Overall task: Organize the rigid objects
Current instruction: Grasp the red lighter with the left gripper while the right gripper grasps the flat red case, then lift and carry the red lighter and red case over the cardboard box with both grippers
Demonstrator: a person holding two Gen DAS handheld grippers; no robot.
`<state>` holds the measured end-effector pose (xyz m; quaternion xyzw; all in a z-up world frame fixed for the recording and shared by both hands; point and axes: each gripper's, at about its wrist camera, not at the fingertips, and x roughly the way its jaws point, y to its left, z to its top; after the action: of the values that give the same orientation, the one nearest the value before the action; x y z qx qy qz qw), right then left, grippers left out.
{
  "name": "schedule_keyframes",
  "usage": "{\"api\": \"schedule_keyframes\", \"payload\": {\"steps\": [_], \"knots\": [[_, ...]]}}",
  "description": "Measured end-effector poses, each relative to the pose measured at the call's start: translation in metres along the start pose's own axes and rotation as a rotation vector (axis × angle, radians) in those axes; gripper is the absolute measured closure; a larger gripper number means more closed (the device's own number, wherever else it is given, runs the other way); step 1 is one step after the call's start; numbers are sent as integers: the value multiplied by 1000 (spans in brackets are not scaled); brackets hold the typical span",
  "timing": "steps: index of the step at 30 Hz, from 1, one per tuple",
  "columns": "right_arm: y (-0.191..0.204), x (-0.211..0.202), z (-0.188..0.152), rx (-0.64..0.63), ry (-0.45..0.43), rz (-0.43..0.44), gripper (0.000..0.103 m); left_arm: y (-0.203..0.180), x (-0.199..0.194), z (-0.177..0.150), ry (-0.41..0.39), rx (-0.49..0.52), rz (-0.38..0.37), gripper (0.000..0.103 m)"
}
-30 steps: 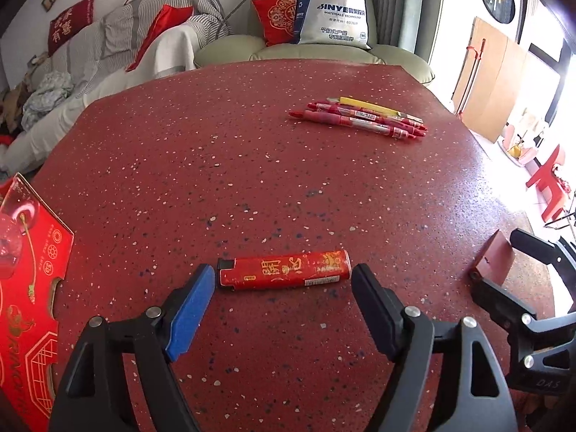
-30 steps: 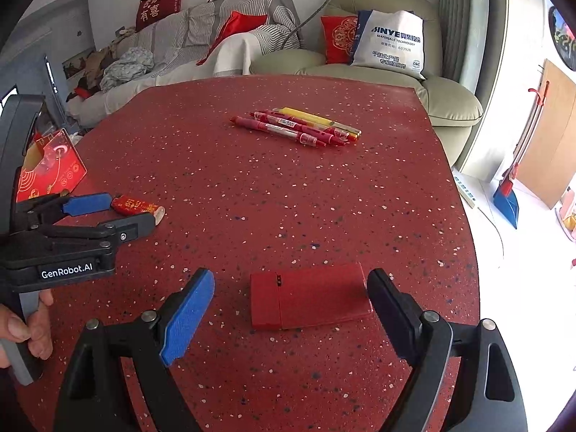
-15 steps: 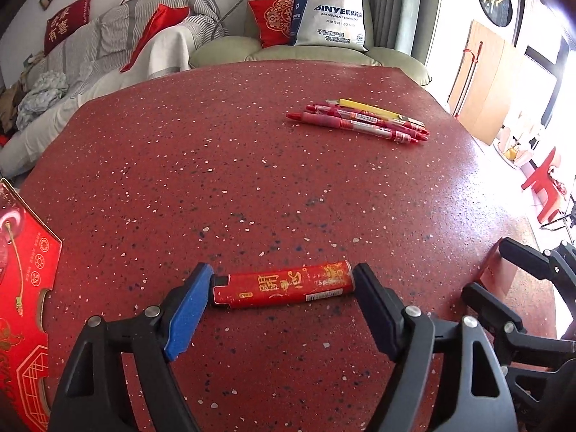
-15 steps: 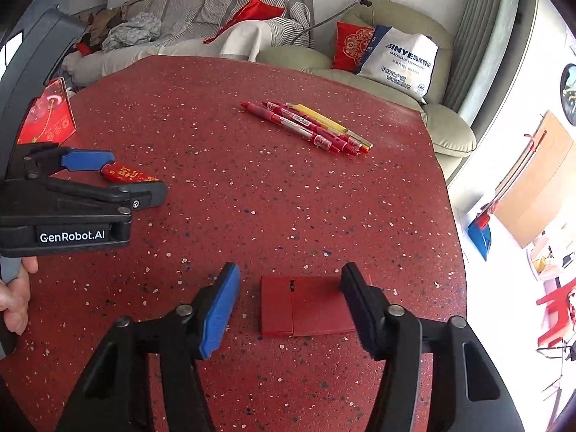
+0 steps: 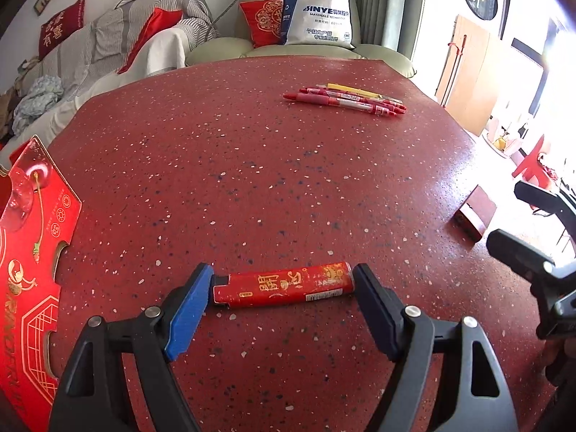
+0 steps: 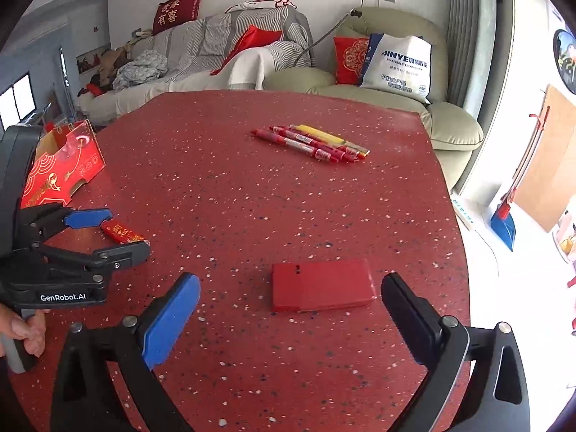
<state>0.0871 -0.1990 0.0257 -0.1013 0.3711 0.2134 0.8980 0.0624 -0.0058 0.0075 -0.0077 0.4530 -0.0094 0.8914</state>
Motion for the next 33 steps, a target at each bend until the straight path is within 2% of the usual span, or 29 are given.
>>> {"api": "schedule_keyframes", "payload": {"steps": [3,6,9,11,12,19,26,33], "knots": [[-9,8,4,-11,39,-29,2,-1,1,1,-3,-3,1,22],[-14,19,3,17,90,29,2,-1,1,1,-5,-4,-2,22],[-3,30,4,-40,135,8,2,-1,0,1,-6,-4,2,22],[3,34,6,-51,150,3,10,0,0,0,-6,-5,0,22],[1,34,8,-29,147,20,34,0,0,0,-7,-7,-3,22],[36,17,-10,20,138,-4,33,6,-10,-6,-23,-6,-10,22],[98,-4,-33,-12,142,7,32,19,-44,-48,-12,36,-6,22],[137,-16,-47,-15,139,7,32,45,-63,-79,19,12,-6,22]]}}
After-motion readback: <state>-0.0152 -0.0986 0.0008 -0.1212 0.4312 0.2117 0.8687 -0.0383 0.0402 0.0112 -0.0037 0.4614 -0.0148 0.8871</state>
